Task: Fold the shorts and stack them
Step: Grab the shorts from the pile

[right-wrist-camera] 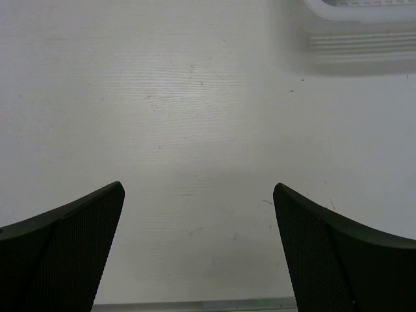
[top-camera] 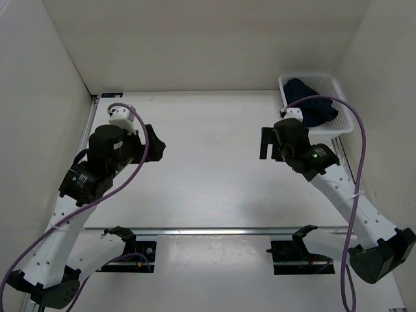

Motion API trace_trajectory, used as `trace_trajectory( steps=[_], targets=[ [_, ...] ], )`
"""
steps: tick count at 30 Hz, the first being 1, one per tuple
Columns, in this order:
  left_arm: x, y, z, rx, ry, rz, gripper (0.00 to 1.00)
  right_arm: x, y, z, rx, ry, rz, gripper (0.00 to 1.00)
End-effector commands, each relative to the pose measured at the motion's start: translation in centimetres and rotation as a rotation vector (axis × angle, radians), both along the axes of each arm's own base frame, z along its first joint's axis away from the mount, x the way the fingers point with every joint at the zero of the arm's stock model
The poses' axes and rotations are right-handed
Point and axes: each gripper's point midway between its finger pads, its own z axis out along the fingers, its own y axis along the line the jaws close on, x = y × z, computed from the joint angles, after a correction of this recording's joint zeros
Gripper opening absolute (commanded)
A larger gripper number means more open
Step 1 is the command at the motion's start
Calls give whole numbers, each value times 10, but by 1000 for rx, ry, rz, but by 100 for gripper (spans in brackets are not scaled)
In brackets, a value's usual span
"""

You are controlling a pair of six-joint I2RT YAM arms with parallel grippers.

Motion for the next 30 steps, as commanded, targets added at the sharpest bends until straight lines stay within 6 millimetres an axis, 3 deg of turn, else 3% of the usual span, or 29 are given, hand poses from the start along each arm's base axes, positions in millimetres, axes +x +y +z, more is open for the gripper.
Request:
trace_trajectory(
  steps=[1, 10, 12, 13, 15, 16, 18, 19, 20, 21, 22, 23, 24, 25, 26, 27, 28, 29, 30],
  targets=[
    [-6, 5, -9, 8, 38, 19, 100, 7, -3, 20, 15, -55, -47, 100],
    [-14, 6, -14, 33, 67, -2, 100, 11, -9, 17, -25, -17, -115, 100],
    [-19, 6, -20, 39, 98, -17, 100, 23, -20, 30, -19, -44, -168, 97],
    [-19, 6, -20, 39, 98, -17, 100, 35, -36, 29, -39, -31, -223, 93],
    [-23, 6, -17, 32, 93, -26, 100, 58, -40, 46, 23, -42, -221, 83],
    [-23, 5, -17, 25, 96, -22, 100, 79, -59, 36, 19, -4, -270, 80],
    [-21, 4, -14, 25, 96, -22, 100, 103, -70, 33, 70, 27, -294, 78],
    [-19, 3, -20, 36, 121, -21, 100, 129, -89, 30, 93, 38, -341, 82],
    [-17, 6, -21, 49, 130, -8, 100, 141, -89, 26, 143, 57, -333, 85],
    [-15, 4, -19, 49, 130, -8, 100, 159, -93, 4, 156, 114, -339, 90],
    [-13, 9, -24, 69, 142, 17, 100, 179, -107, 17, 190, 71, -366, 92],
    [-8, 8, -30, 85, 163, 25, 100, 193, -111, 14, 199, 73, -371, 98],
    [-5, 7, -28, 85, 162, 25, 100, 209, -116, -19, 193, 149, -385, 100],
    [-3, 8, -30, 94, 169, 33, 100, 228, -124, -2, 213, 100, -408, 100],
    [1, 6, -31, 98, 179, 33, 100, 238, -130, -7, 220, 110, -428, 100],
    [2, 5, -34, 103, 187, 33, 100, 248, -135, -36, 217, 173, -451, 100],
    [3, 6, -29, 102, 176, 41, 100, 262, -141, -27, 224, 134, -457, 100],
    [7, 4, -31, 103, 178, 41, 100, 269, -150, -30, 236, 127, -483, 100],
    [10, 3, -35, 110, 192, 41, 100, 278, -151, -51, 238, 155, -493, 100]
  ],
)
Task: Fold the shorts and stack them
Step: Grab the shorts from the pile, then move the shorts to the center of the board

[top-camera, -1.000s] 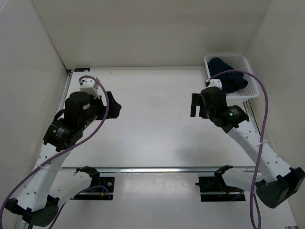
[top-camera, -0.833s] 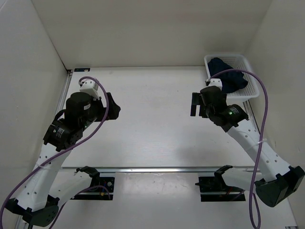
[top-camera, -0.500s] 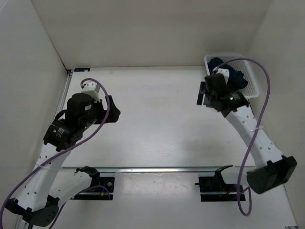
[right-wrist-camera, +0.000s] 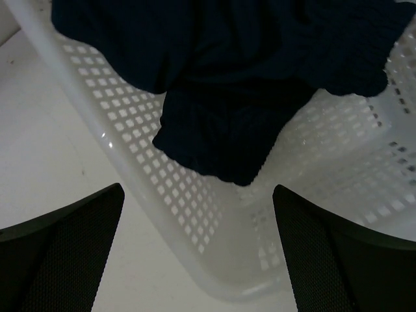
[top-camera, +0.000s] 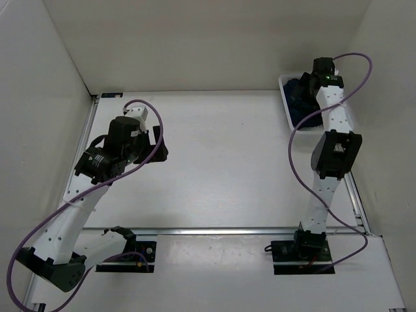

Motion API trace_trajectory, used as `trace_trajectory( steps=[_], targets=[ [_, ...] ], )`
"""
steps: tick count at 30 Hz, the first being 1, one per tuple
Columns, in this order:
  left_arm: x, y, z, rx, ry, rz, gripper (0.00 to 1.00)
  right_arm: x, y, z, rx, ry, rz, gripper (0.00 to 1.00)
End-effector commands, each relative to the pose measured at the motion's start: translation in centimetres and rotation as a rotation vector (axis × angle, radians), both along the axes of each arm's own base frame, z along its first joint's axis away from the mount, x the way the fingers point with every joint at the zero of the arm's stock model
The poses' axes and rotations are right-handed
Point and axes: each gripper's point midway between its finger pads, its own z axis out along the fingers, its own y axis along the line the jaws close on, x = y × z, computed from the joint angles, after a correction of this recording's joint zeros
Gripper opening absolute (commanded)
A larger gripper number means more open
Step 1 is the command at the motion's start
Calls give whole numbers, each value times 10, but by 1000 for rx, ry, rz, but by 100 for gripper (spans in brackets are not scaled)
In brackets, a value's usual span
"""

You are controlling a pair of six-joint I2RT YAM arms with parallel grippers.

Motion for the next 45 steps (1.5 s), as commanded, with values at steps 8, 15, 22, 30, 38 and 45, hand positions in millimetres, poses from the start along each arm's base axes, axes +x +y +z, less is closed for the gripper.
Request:
trace_trajectory(
  steps=[8, 15, 22, 30, 38, 45],
  targets=[
    [26, -9, -10, 18, 30, 30, 100, 56, -45, -53, 49, -13, -131, 97],
    [32, -5, -8, 6, 12, 67, 100, 61, -70, -74, -38, -6, -197, 84],
    [27, -1, -7, -12, 9, 69, 100, 56, -73, -30, -64, -76, -204, 0],
    [15, -4, 9, -77, -29, 40, 100, 19, -3, 190, -14, -490, 32, 0],
    [4, 22, 25, -52, -36, 136, 100, -96, 165, 362, 106, -870, 598, 0],
    [2, 52, 46, -64, -77, 305, 100, -200, 322, 296, 280, -670, 1013, 0]
  ],
)
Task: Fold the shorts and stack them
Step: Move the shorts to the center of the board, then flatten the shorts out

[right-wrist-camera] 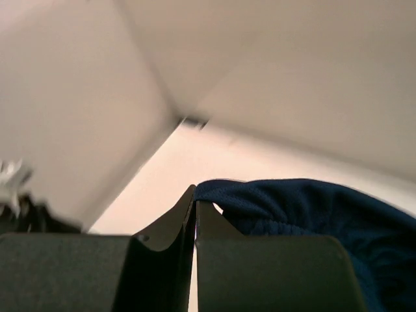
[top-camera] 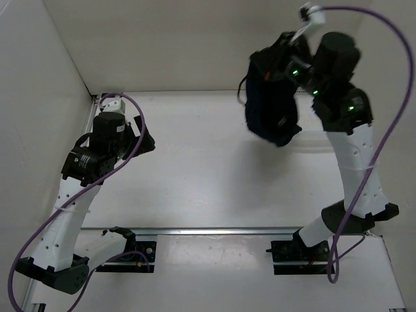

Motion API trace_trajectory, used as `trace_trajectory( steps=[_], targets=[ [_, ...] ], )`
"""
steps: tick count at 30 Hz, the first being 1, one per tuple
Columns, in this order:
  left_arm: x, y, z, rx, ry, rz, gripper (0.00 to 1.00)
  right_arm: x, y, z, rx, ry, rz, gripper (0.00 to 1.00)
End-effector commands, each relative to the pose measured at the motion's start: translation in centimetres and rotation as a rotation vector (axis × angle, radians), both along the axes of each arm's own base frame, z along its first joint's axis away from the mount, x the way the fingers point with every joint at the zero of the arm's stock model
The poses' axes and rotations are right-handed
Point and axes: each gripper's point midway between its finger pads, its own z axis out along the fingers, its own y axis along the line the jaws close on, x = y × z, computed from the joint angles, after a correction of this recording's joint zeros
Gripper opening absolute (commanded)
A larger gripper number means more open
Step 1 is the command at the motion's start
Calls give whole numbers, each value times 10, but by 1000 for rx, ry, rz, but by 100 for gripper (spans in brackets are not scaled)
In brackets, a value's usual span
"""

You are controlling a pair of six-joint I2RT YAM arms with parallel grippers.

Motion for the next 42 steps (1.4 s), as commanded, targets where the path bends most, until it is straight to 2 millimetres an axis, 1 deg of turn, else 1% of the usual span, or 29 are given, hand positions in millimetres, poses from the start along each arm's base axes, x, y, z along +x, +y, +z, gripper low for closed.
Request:
trace_trajectory(
  steps=[1, 2, 3, 5, 6, 8, 9, 10, 11, 12, 13, 14, 15, 16, 18, 19, 21, 22, 25, 27, 29, 31, 34, 35, 37, 38, 39, 41, 42],
  targets=[
    [-5, 21, 17, -15, -39, 108, 100, -15, 77, -103, -152, 215, 184, 0],
    [-5, 24, 17, -15, -40, 122, 100, -22, 91, -156, -214, 326, 208, 3],
    [-5, 21, 17, -24, -36, 108, 100, -43, 109, -179, -248, 371, 259, 35],
    [-4, 18, 14, -33, -19, 87, 100, -65, 113, -243, -330, 507, 279, 46],
    [-4, 19, 14, -22, -20, 79, 100, -70, 110, -260, -358, 532, 242, 63],
    [0, 14, 3, -13, 20, 53, 100, -84, 89, -272, -342, 589, 176, 70],
    [-3, 8, -4, -15, 41, 13, 94, -92, 77, -296, -365, 640, 143, 74],
    [2, 2, -8, -29, 43, -5, 87, -96, 62, -289, -320, 639, 96, 78],
    [2, -1, -24, -25, 76, -32, 79, -95, 49, -294, -313, 646, 48, 74],
    [1, -9, -33, -45, 98, -63, 69, -103, 40, -314, -332, 685, 26, 62],
    [1, -13, -41, -62, 115, -72, 63, -108, 29, -311, -294, 690, -3, 23],
    [2, -18, -60, -76, 154, -81, 59, -111, 23, -319, -289, 710, -18, 9],
    [0, -23, -67, -99, 173, -95, 58, -120, 18, -339, -308, 754, -18, 2],
    [0, -25, -78, -108, 201, -93, 58, -127, 19, -346, -295, 789, -4, 0],
    [-3, -33, -101, -138, 257, -109, 65, -135, 22, -366, -295, 842, 20, 3],
    [-3, -38, -111, -160, 288, -115, 79, -139, 31, -370, -273, 859, 56, 26],
    [-5, -55, -126, -221, 330, -162, 94, -147, 47, -384, -294, 880, 112, 55],
    [-5, -62, -136, -225, 356, -182, 100, -147, 52, -388, -298, 891, 117, 77],
    [-6, -73, -160, -223, 418, -189, 100, -156, 71, -413, -357, 950, 172, 89],
    [3, -76, -176, -211, 464, -181, 99, -160, 90, -421, -344, 973, 224, 90],
    [10, -80, -190, -178, 501, -192, 98, -174, 103, -430, -363, 987, 267, 90],
    [24, -85, -187, -174, 491, -200, 96, -180, 109, -443, -396, 1008, 268, 90],
    [42, -86, -197, -137, 512, -183, 91, -176, 110, -458, -427, 1023, 222, 82],
    [44, -89, -210, -117, 547, -196, 88, -176, 107, -465, -443, 1032, 207, 78],
    [53, -93, -213, -109, 554, -202, 86, -176, 103, -473, -460, 1038, 188, 72],
    [54, -98, -217, -103, 565, -212, 86, -178, 100, -480, -475, 1053, 182, 67],
    [55, -98, -226, -96, 590, -209, 84, -177, 100, -480, -477, 1048, 174, 56],
    [61, -105, -228, -92, 594, -218, 76, -176, 101, -486, -486, 1057, 170, 41],
    [61, -109, -230, -82, 596, -237, 71, -176, 101, -486, -486, 1057, 170, 26]
  ],
)
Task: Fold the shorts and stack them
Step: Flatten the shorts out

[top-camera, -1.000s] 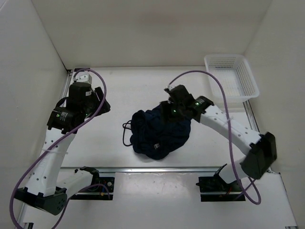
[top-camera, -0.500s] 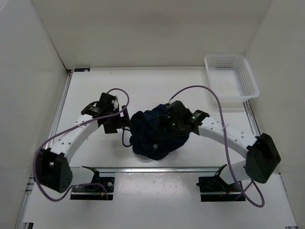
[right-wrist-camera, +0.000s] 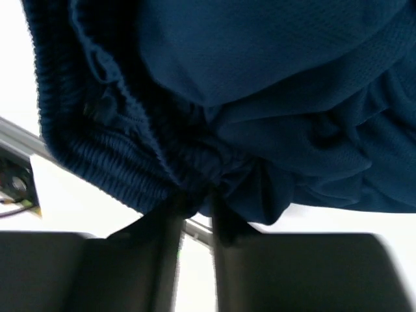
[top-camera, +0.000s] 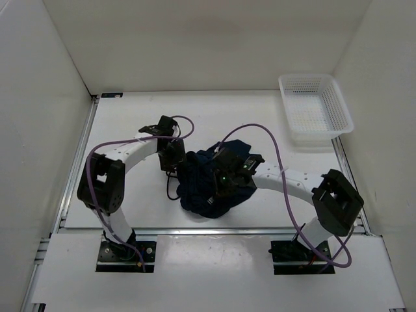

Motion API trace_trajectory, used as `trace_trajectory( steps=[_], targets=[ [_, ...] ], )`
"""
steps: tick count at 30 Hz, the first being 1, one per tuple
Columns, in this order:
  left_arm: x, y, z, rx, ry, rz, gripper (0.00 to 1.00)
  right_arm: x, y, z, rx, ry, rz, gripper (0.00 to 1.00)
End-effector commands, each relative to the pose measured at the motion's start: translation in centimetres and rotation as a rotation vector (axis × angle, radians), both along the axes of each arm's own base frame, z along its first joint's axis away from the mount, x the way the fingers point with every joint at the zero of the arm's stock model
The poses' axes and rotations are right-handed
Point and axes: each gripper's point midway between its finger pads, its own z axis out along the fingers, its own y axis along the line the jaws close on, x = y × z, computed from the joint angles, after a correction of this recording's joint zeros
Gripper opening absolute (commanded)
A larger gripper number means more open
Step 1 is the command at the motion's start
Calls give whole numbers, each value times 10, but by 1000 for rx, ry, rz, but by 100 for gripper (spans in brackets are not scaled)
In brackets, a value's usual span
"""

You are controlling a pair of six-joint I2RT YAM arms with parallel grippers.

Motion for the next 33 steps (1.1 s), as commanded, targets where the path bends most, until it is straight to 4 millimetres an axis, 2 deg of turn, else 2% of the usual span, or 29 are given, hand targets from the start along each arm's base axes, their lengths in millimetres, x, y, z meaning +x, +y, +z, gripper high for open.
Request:
trace_trajectory(
  steps=[1, 2, 3, 5, 6, 8, 9, 11, 12, 14, 15, 16, 17, 18, 19, 20, 21, 22, 23, 24, 25, 26, 27, 28, 29, 30, 31, 32, 33],
  targets=[
    [14, -13, 4, -4, -37, -46, 64, 5, 2, -9, -9, -5, -22, 20],
    [19, -15, 5, -7, -44, -46, 41, 6, 3, -9, -11, -9, -14, 13],
    [19, -15, 2, -1, -38, -54, 29, 8, 6, -5, -2, -15, -14, 2],
    [26, -18, 10, -7, -65, -65, 10, 9, 7, -1, -2, -22, -4, 0],
    [26, -18, 10, -7, -66, -65, 10, 18, 8, 6, -10, -61, -8, 0],
    [38, -5, 27, -13, -109, -45, 10, 26, 7, 16, -34, -103, 10, 0],
    [40, 0, 36, -17, -122, -29, 10, 41, 13, 36, -12, -152, 0, 0],
    [48, 23, 64, -23, -172, 19, 10, 68, 7, 54, -29, -219, -3, 0],
    [58, 31, 86, -25, -226, 18, 10, 87, 17, 89, 26, -284, -10, 0],
    [66, 50, 125, -21, -308, 49, 10, 121, 12, 113, 28, -346, -21, 0],
    [73, 67, 158, -29, -364, 65, 10, 134, 13, 132, 46, -383, -27, 0],
    [75, 75, 179, -38, -401, 72, 10, 157, 23, 174, 109, -467, -43, 0],
    [79, 93, 201, -41, -439, 106, 10, 170, 18, 193, 118, -504, -42, 0],
    [82, 99, 248, -53, -549, 103, 10, 180, 19, 216, 144, -540, -45, 0],
    [76, 103, 264, -70, -558, 107, 10, 196, 24, 265, 208, -626, -63, 0],
    [70, 107, 292, -81, -619, 113, 10, 202, 18, 282, 222, -647, -71, 0],
    [65, 108, 330, -98, -713, 112, 10, 207, 15, 301, 240, -685, -77, 0],
    [56, 103, 346, -130, -753, 87, 10, 208, 13, 330, 288, -736, -86, 0],
    [42, 99, 374, -155, -842, 66, 10, 211, 8, 334, 290, -746, -99, 0],
    [30, 84, 382, -195, -870, 12, 10, 203, 1, 351, 313, -774, -104, 0],
    [19, 70, 390, -242, -897, -45, 10, 206, -11, 337, 265, -760, -137, 0],
    [9, 59, 394, -282, -910, -74, 10, 206, -18, 333, 243, -771, -162, 0],
    [-13, 40, 410, -343, -969, -144, 10, 201, -36, 349, 254, -820, -217, 0],
    [-19, 26, 388, -388, -899, -163, 10, 205, -50, 308, 177, -770, -258, 0],
    [-27, 13, 379, -417, -874, -191, 10, 206, -65, 300, 153, -778, -307, 0],
    [-43, 1, 375, -450, -867, -225, 12, 201, -88, 305, 152, -807, -386, 0],
    [-54, -25, 342, -499, -769, -273, 20, 211, -108, 299, 150, -817, -449, 0],
    [-64, -36, 328, -523, -726, -301, 51, 212, -123, 265, 101, -767, -478, 10],
    [-71, -45, 314, -534, -686, -323, 66, 213, -138, 259, 86, -767, -509, 55]
  ],
)
